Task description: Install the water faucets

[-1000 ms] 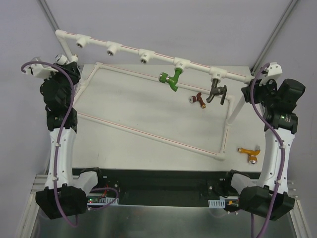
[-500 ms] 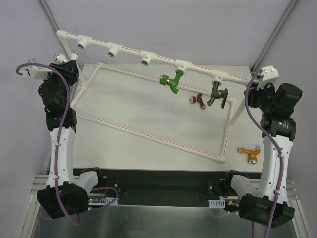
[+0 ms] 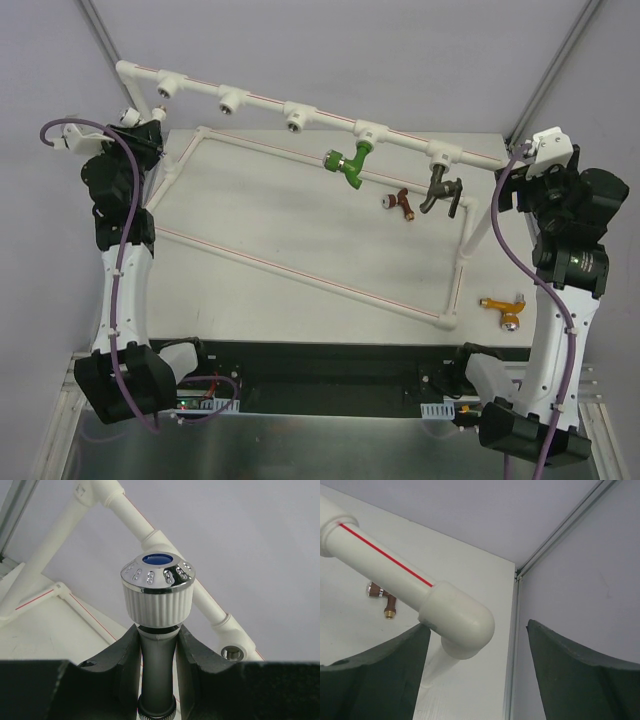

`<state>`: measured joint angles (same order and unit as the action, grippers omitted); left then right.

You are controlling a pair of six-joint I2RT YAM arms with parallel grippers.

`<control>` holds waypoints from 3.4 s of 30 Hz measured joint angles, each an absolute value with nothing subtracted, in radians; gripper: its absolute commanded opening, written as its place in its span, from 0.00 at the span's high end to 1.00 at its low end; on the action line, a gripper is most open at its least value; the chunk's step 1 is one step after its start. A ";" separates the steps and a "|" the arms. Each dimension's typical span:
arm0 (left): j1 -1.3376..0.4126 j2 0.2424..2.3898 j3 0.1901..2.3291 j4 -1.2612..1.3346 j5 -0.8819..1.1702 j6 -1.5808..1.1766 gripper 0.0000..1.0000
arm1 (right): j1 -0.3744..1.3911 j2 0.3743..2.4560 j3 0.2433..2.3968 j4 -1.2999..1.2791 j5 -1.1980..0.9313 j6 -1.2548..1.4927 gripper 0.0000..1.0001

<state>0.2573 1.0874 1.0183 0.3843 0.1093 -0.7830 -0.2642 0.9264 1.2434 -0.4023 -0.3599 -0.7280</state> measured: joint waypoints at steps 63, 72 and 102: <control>0.276 1.184 0.937 0.481 0.339 -0.949 1.00 | 0.322 1.617 2.051 -0.889 -0.470 -0.990 0.93; 0.278 1.269 0.937 0.697 0.311 -1.103 1.00 | 0.341 1.507 1.932 -0.874 -0.451 -0.996 0.98; 0.348 1.467 0.993 0.968 0.393 -1.346 1.00 | 0.332 1.457 1.856 -0.808 -0.443 -0.996 0.98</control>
